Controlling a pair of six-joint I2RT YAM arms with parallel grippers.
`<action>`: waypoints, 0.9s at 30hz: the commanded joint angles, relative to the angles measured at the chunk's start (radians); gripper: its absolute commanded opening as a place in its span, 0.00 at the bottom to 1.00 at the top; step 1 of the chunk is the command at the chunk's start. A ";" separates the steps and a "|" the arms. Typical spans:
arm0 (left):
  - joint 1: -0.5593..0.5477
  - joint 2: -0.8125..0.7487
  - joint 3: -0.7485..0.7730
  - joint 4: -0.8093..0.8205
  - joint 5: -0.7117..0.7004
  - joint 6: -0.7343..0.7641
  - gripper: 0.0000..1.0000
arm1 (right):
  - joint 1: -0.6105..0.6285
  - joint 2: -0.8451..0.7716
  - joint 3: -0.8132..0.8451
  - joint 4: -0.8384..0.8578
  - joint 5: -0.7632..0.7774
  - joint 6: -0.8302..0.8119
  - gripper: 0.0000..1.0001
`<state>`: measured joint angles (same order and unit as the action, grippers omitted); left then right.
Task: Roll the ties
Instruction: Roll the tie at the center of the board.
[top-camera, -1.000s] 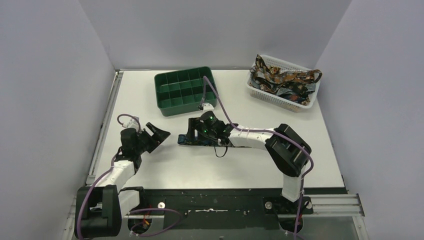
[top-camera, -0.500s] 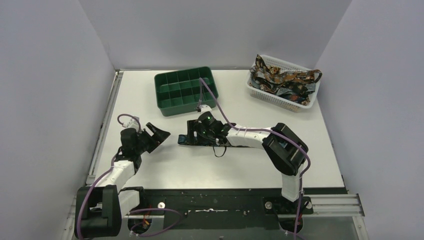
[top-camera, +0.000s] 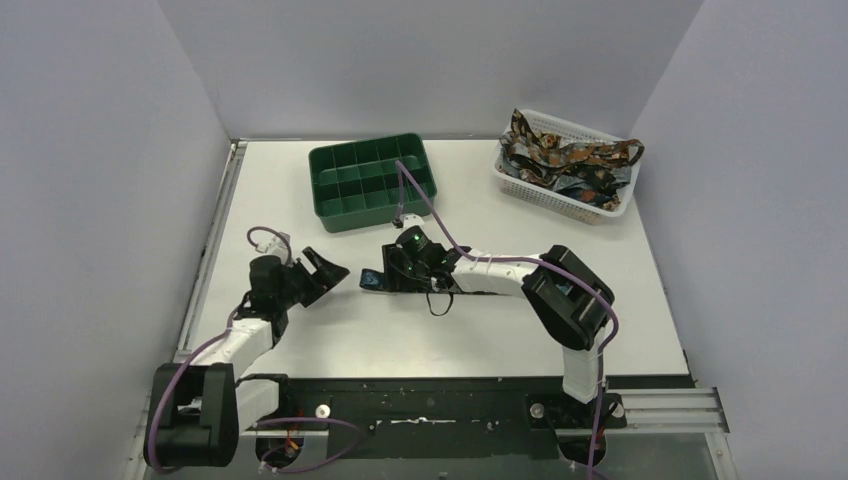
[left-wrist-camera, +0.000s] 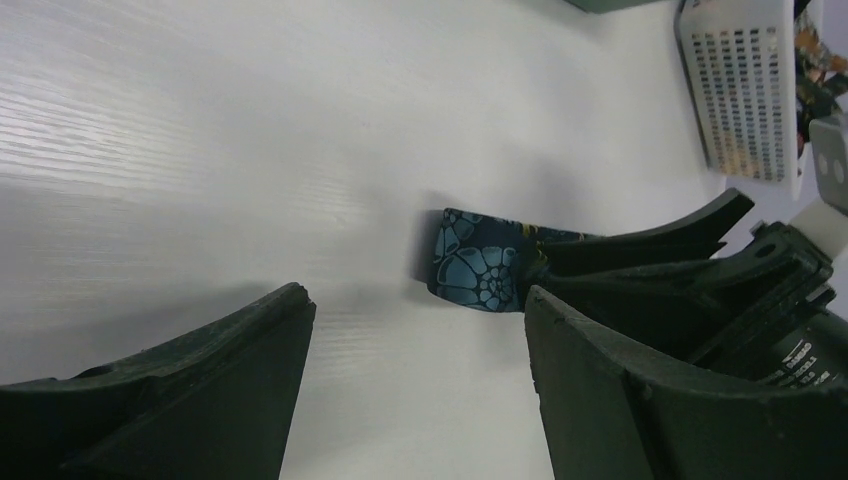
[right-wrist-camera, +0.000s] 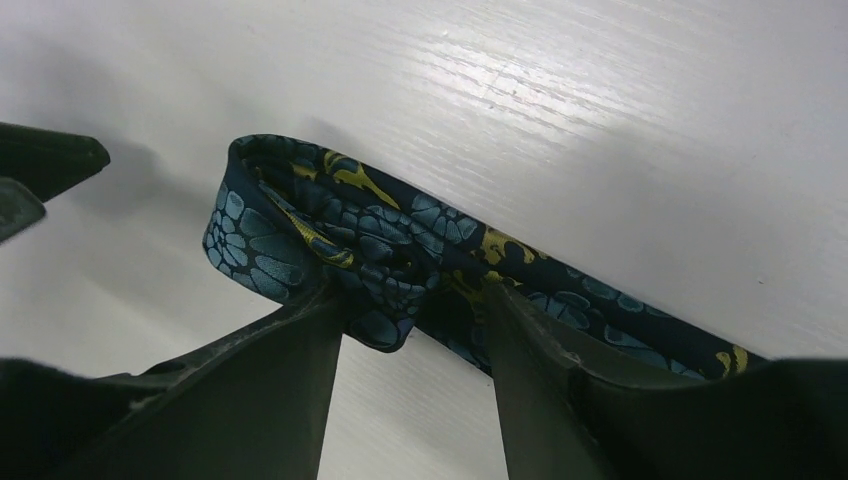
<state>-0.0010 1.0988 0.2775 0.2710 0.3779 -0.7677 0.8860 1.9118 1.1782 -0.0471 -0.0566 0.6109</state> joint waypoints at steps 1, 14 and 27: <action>-0.094 0.050 0.047 0.079 0.017 0.041 0.75 | -0.009 0.010 0.029 -0.028 0.049 -0.010 0.54; -0.192 0.237 0.090 0.245 0.032 0.017 0.73 | -0.042 0.006 0.012 -0.025 -0.027 -0.042 0.55; -0.206 0.394 0.101 0.412 0.142 0.000 0.63 | -0.050 0.026 0.016 -0.027 -0.062 -0.052 0.53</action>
<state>-0.2024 1.4425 0.3424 0.5594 0.4534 -0.7605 0.8436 1.9263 1.1782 -0.0769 -0.1055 0.5705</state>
